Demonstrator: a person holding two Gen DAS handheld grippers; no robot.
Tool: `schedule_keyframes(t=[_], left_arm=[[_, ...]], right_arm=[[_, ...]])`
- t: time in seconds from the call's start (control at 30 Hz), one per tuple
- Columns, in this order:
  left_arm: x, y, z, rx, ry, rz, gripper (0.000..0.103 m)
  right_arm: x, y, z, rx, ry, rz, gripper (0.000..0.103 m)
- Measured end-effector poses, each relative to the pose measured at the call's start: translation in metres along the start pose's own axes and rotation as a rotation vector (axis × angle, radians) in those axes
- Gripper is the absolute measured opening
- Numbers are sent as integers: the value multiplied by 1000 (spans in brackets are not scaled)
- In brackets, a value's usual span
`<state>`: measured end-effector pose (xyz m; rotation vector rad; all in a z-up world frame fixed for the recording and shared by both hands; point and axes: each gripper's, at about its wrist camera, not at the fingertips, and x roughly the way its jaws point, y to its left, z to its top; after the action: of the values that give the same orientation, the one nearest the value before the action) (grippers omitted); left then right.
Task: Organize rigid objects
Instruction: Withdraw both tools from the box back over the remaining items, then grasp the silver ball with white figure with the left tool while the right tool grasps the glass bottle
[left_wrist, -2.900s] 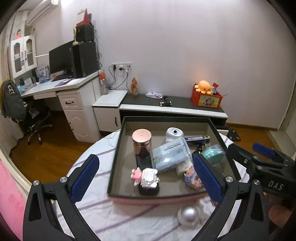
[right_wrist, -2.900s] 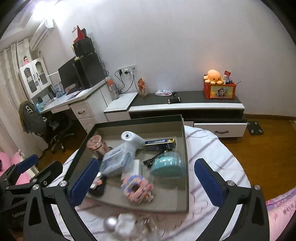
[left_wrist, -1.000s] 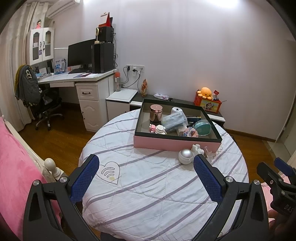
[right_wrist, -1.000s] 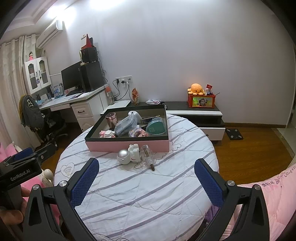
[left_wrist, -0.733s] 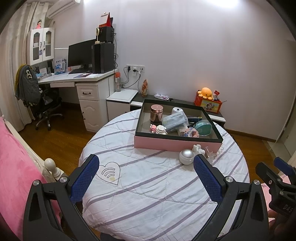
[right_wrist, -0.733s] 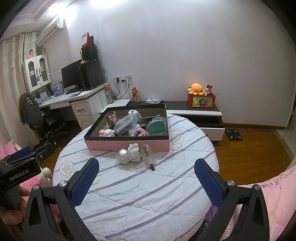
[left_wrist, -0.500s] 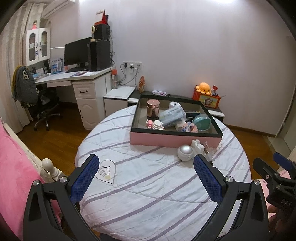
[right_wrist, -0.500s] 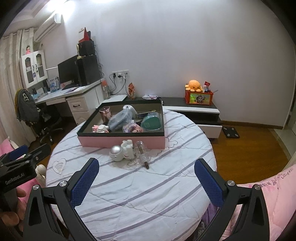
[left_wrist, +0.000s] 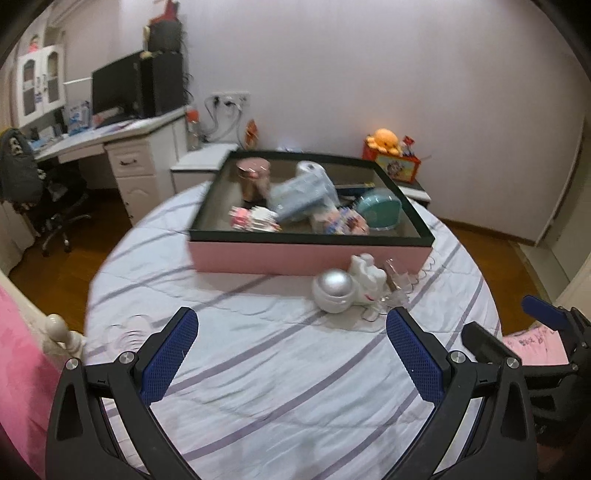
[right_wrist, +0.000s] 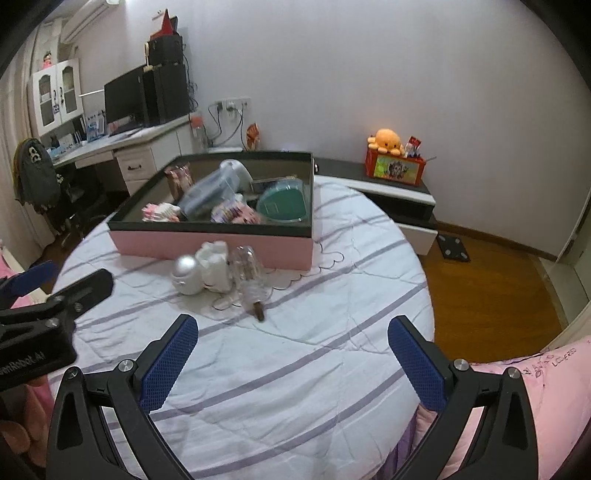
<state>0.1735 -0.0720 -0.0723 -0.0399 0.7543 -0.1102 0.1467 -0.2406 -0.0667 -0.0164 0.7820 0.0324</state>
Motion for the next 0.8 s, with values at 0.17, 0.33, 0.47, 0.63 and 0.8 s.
schedule_keyframes(t=[0.17, 0.33, 0.47, 0.63, 0.8], left_arm=[[42, -15, 3, 16, 61, -23, 103], [82, -26, 5, 15, 134, -55, 103], [101, -30, 4, 4, 154, -49, 103], [116, -25, 4, -24, 154, -29, 103], [120, -12, 6, -81, 141, -7, 96]], right_arm=[[34, -10, 3, -6, 51, 9, 103], [59, -22, 1, -2, 99, 23, 103], [71, -30, -1, 15, 125, 32, 103], [81, -26, 0, 1, 134, 51, 103], [92, -12, 3, -38, 132, 79, 103]])
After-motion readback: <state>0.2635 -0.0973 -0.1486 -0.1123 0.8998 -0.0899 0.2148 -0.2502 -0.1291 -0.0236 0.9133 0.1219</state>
